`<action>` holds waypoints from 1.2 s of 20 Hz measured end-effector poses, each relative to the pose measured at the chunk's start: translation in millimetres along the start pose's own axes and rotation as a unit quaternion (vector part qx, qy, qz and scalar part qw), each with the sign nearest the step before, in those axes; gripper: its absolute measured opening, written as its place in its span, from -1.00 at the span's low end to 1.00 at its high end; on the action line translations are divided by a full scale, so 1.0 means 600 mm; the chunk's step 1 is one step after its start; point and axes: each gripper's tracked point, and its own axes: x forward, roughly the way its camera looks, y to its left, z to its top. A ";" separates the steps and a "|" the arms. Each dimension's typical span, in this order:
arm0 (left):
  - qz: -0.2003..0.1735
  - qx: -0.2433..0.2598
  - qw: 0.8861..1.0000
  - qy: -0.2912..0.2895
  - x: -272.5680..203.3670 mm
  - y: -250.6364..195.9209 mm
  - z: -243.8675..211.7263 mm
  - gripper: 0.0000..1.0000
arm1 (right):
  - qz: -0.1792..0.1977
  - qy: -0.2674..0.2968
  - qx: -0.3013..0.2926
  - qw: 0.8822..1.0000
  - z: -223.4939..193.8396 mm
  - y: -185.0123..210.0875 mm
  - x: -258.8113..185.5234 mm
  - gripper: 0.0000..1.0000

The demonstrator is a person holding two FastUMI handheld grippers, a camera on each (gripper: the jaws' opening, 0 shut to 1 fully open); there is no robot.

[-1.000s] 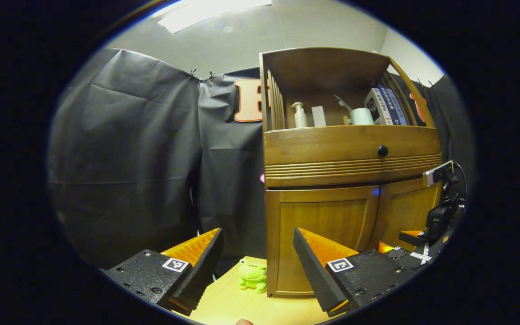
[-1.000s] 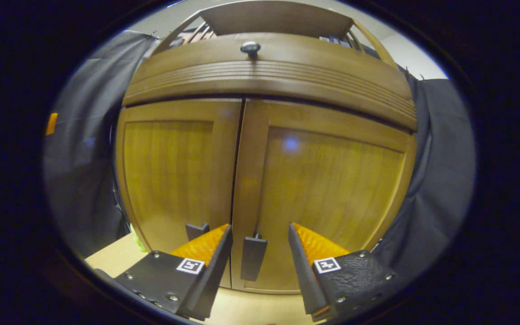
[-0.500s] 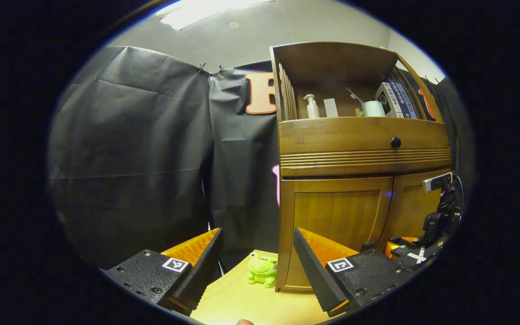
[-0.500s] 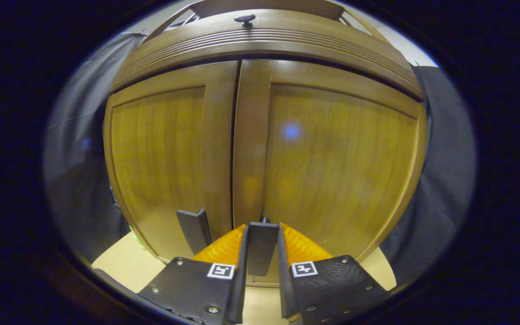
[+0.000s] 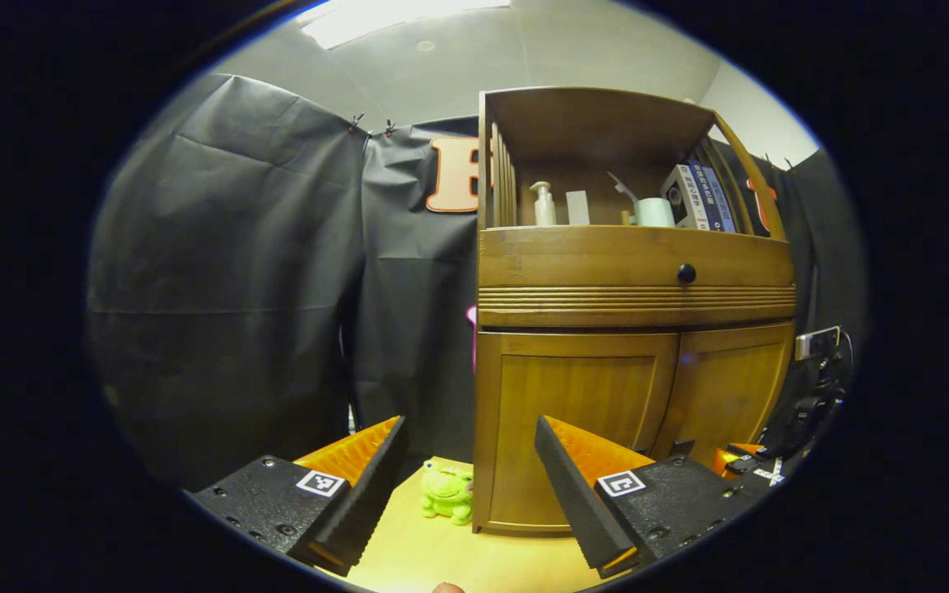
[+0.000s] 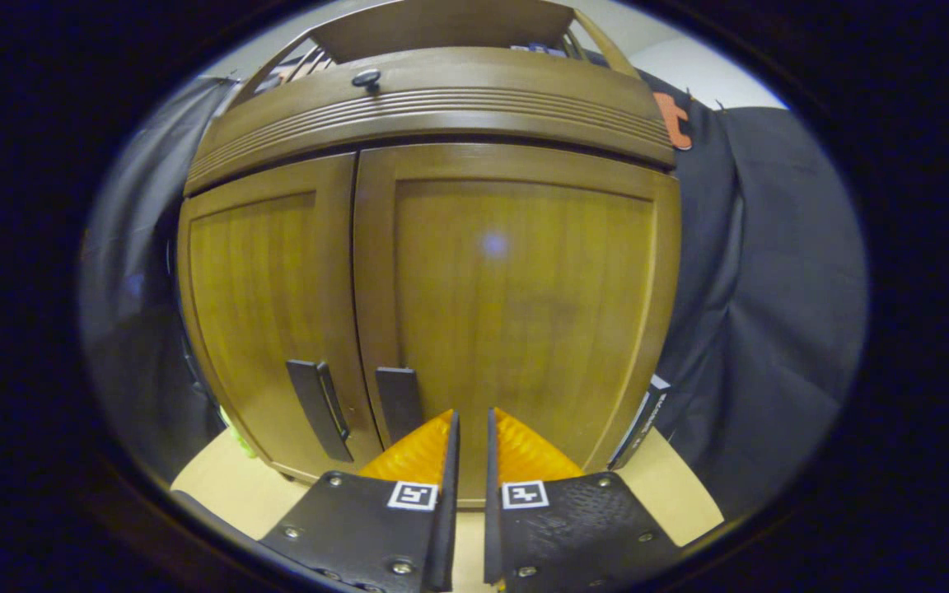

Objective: Open the right door of the double-door shoe cabinet with the right hand, and open the left door with the left hand.

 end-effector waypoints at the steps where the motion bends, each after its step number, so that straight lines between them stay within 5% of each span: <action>1: -0.009 -0.001 1.000 0.002 0.001 -0.010 -0.004 0.84 | 0.000 -0.003 -0.003 1.000 0.002 -0.004 -0.004 -0.72; 5: -0.036 -0.003 0.999 0.011 0.000 -0.045 -0.015 0.92 | 0.031 -0.007 -0.015 0.999 0.007 0.026 -0.018 -0.72; 7: -0.042 -0.003 0.999 0.012 -0.001 -0.051 -0.017 0.92 | 0.056 -0.003 -0.012 0.998 0.006 0.053 -0.014 -0.61; 8: -0.041 -0.001 0.999 0.011 -0.002 -0.049 -0.015 0.84 | 0.063 0.000 -0.013 0.998 0.005 0.063 -0.009 -0.39; 10: -0.031 0.003 0.999 0.008 -0.001 -0.035 -0.013 0.84 | 0.078 0.012 -0.009 0.997 -0.002 0.082 0.002 -0.43; 12: -0.015 0.006 1.000 0.006 0.001 -0.014 -0.010 0.91 | 0.088 0.024 0.002 0.996 -0.012 0.100 0.025 -0.17; 14: 0.005 0.006 1.000 0.004 0.003 0.010 -0.009 0.84 | 0.084 0.022 0.015 0.996 -0.009 0.107 0.048 0.31; 16: 0.026 0.006 1.000 0.005 0.004 0.036 -0.011 0.84 | 0.081 0.028 0.020 0.996 -0.011 0.112 0.068 0.51; 19: 0.049 -0.003 0.999 0.011 0.004 0.065 -0.018 0.84 | 0.076 0.043 0.016 0.996 -0.024 0.122 0.102 0.39; 21: 0.056 -0.012 0.998 0.017 0.005 0.074 -0.024 0.84 | 0.066 0.059 0.012 0.996 -0.044 0.122 0.112 0.02; 22: 0.058 -0.015 0.998 0.019 0.004 0.078 -0.025 0.92 | 0.057 0.057 0.013 0.997 -0.023 0.106 0.067 0.00; 23: 0.060 -0.016 0.998 0.020 0.003 0.081 -0.026 0.84 | 0.052 0.047 0.012 0.997 -0.031 0.114 0.108 -0.36; 24: 0.061 -0.017 0.998 0.021 0.002 0.083 -0.028 0.84 | 0.051 0.047 0.006 0.998 -0.031 0.110 0.102 -0.46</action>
